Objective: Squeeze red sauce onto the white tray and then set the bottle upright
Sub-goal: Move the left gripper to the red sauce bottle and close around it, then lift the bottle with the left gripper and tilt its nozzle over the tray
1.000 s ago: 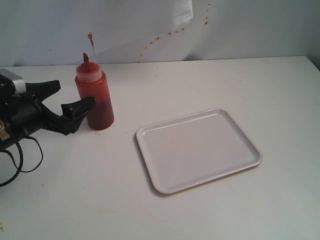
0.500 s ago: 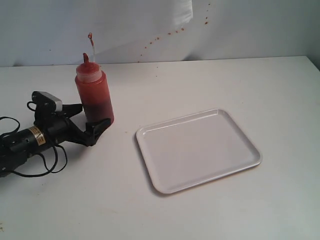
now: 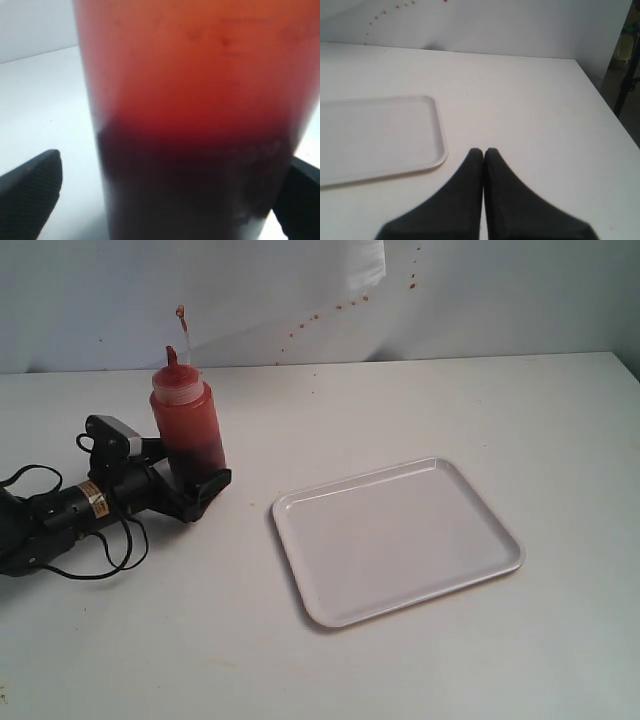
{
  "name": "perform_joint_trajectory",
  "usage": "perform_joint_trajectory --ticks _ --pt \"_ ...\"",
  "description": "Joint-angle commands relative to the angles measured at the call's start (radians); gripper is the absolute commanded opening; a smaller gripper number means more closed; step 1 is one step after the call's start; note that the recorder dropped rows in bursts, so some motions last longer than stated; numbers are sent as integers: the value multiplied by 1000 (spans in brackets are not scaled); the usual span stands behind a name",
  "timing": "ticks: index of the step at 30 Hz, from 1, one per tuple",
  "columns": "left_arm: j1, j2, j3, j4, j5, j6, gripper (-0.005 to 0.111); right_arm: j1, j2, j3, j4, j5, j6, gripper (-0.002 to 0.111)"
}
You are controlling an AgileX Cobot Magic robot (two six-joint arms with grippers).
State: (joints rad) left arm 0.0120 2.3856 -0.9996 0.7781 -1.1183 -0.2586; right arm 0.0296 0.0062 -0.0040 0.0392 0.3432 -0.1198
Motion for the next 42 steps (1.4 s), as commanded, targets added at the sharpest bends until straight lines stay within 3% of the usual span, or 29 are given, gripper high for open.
perform_joint_trajectory --ticks 1,10,12,14,19,20,33,42 --pt "-5 3 -6 26 -11 -2 105 3 -6 4 3 -1 0 0" --pt "-5 3 -6 17 -88 -2 104 3 -6 4 3 -1 0 0" --pt "-5 3 -6 17 -81 -2 99 3 -6 4 3 -1 0 0" --pt "-5 3 -6 17 -81 -2 83 3 -6 4 3 -1 0 0" --pt "-5 3 -6 29 -81 -1 5 3 -6 4 3 -1 0 0" --pt "-5 3 -6 42 -81 3 0 3 -6 4 3 -1 0 0" --pt "-1 -14 -6 77 -97 0 1 3 -6 4 3 -1 0 0" --pt "-1 -95 -4 219 -97 6 0 3 -6 4 3 -1 0 0"
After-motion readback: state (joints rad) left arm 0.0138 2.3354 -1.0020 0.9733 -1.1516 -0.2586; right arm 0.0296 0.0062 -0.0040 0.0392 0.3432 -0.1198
